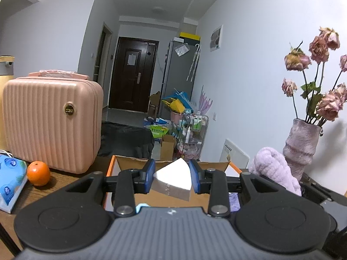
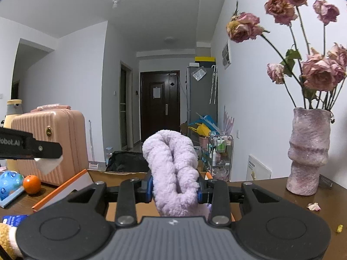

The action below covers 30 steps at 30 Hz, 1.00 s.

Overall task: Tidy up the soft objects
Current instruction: 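Carry the lilac sock and white sponge wedge in both grippers over the box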

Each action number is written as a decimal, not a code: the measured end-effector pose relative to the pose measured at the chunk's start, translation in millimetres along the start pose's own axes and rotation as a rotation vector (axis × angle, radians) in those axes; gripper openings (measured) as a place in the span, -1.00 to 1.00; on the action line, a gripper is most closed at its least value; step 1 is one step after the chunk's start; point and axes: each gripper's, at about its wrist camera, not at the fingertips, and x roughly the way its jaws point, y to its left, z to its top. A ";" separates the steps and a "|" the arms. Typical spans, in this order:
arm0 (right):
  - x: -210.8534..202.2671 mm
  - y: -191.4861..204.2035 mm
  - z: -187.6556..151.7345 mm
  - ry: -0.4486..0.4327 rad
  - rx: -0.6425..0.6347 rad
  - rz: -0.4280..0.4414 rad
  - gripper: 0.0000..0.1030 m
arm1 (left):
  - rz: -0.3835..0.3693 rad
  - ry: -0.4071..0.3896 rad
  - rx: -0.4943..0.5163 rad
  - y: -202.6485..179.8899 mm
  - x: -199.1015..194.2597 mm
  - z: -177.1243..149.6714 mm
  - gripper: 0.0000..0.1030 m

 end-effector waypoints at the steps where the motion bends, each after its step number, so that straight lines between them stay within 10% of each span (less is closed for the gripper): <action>1: 4.3 -0.1 0.4 0.006 -0.003 0.002 -0.34 | 0.002 0.003 0.005 -0.6 5.2 0.2 -0.32; 30: 92.2 20.2 -11.8 0.254 -0.124 0.067 -0.34 | 0.168 0.198 0.092 3.0 98.8 -18.0 -0.33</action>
